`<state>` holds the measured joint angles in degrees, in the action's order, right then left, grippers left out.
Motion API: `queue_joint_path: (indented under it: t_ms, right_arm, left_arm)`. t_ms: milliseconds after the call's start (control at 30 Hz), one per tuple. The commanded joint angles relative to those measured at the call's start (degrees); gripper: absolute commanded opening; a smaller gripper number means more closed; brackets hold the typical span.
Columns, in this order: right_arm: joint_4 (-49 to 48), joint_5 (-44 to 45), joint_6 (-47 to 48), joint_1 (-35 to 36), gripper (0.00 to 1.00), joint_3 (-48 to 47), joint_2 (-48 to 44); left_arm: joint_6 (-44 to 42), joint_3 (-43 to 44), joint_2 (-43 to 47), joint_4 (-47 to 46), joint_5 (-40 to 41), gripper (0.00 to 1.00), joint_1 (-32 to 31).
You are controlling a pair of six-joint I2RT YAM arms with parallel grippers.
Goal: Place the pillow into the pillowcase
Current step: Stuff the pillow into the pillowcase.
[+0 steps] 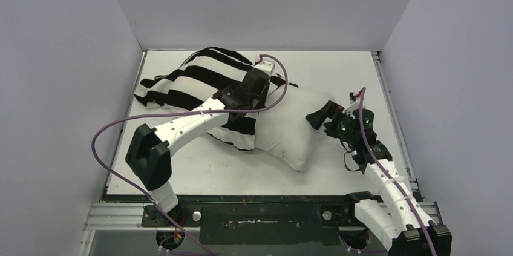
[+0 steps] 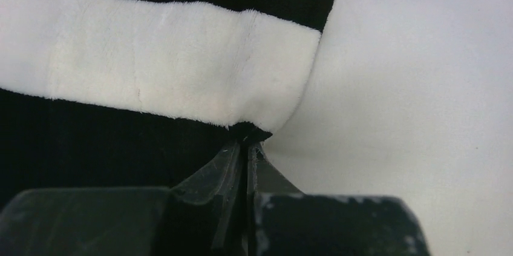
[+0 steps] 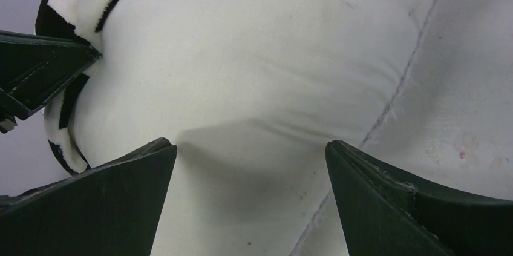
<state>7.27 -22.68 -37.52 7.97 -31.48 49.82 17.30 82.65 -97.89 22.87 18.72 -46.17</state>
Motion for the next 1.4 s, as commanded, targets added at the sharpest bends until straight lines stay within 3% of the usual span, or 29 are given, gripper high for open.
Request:
queue_joint_path:
  t_ms: [0, 100, 200, 300, 367, 433, 633, 733, 867, 1000, 1100, 1200, 1367]
  right_arm:
    - [0.9, 4.5, -4.3, -0.5, 1.00, 1.0, -4.5]
    - [-0.9, 4.8, -6.3, -0.6, 1.00, 3.8, -6.5]
    - [-14.3, 0.0, -11.2, -0.5, 0.98, 8.8, -2.6]
    - [-39.8, -3.4, -21.4, 2.7, 0.76, 17.1, 1.6]
    - [-51.9, 3.3, -24.6, 8.7, 0.62, 20.6, 4.5]
    - [-56.4, 12.1, -24.8, 14.8, 0.55, 20.6, 7.6]
    - [-69.7, 31.0, -30.0, 22.6, 0.49, 20.0, 20.9]
    - [-78.3, 37.3, -31.7, 25.0, 0.46, 19.8, 28.2]
    - [-81.2, 38.3, -32.0, 25.6, 0.44, 16.3, 35.5]
    - [-76.9, 36.0, -30.9, 24.1, 0.46, 15.7, 34.7]
    - [-65.5, 28.8, -26.6, 21.0, 0.60, 14.2, 29.2]
    - [-49.2, 24.3, -16.4, 19.8, 0.79, 11.7, 21.0]
    - [-28.3, 19.2, -0.6, 19.8, 0.92, 9.4, 6.6]
  left_arm:
    - [-1.8, 4.6, 0.7, -2.2, 2.0, 0.00, -0.6]
    - [0.5, 5.5, 2.2, -2.7, -2.1, 0.00, -0.6]
    - [5.5, 5.0, 5.0, -7.0, -10.0, 0.00, -2.0]
    - [9.8, 6.2, 5.7, -10.0, -13.5, 0.00, -5.2]
    - [14.6, 6.6, 4.9, -13.0, -18.0, 0.00, -7.5]
    - [18.0, 6.9, 3.1, -15.9, -18.7, 0.00, -11.7]
    - [26.4, 11.9, -4.2, -22.0, -21.6, 0.00, -21.1]
    - [29.5, 8.6, -5.7, -27.0, -22.1, 0.00, -21.4]
    - [29.6, 4.3, -6.0, -27.4, -22.3, 0.00, -18.8]
    - [24.3, 4.2, -3.6, -20.7, -22.0, 0.00, -10.4]
    - [18.9, 7.6, -2.2, -13.5, -21.9, 0.04, -3.7]
    - [14.5, 11.1, -0.6, -8.1, -22.8, 0.23, 1.1]
    - [10.1, 12.8, 4.9, -0.5, -20.6, 0.48, 4.6]
